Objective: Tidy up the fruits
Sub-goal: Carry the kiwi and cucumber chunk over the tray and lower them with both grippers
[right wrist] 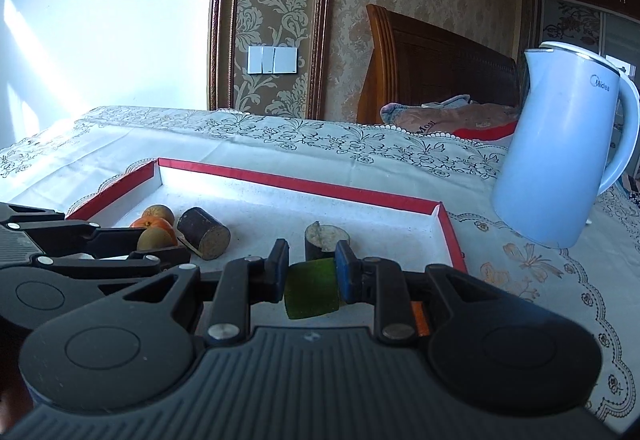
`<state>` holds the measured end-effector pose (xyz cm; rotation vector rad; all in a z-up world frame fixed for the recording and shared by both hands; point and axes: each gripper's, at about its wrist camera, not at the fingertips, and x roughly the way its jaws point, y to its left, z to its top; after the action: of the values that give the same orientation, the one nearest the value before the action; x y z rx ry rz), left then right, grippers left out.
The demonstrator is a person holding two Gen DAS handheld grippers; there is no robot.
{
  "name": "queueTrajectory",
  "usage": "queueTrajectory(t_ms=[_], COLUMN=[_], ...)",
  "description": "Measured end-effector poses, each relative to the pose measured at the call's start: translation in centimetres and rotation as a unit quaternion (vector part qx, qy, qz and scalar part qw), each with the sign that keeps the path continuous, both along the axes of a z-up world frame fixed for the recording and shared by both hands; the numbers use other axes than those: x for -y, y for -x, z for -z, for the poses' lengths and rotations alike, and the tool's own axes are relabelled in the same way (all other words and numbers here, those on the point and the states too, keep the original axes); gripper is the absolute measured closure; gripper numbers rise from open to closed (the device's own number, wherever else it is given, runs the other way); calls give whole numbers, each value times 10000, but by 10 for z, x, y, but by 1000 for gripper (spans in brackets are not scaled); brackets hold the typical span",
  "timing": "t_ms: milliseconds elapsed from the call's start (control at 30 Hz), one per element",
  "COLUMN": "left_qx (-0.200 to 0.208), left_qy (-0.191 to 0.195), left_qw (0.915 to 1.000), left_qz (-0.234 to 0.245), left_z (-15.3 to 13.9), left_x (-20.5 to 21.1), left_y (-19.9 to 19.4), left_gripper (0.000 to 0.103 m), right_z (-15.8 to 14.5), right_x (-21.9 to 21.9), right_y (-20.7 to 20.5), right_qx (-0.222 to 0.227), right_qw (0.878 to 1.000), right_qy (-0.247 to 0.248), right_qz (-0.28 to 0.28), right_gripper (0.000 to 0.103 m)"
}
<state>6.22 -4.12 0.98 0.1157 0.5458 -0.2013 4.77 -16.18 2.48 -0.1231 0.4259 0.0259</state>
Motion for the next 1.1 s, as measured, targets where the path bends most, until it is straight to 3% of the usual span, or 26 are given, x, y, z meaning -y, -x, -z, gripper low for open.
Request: queueTrajectory(t_ms=[533, 667, 1100], left_qx=[25, 7, 121], left_qy=[220, 321, 205], left_qw=[9994, 9989, 9991], left_qz=[-256, -348, -343], left_z=[1, 1, 5], left_x=[-2, -6, -1], left_y=[-22, -28, -24], left_gripper=[75, 75, 75], right_z=[1, 4, 9], right_x=[9, 14, 20], right_y=[-11, -23, -28], right_qx=[101, -66, -249], right_qw=[9991, 9988, 9975], right_qy=[-108, -165, -329], right_qz=[391, 458, 567], right_gripper=[79, 78, 77])
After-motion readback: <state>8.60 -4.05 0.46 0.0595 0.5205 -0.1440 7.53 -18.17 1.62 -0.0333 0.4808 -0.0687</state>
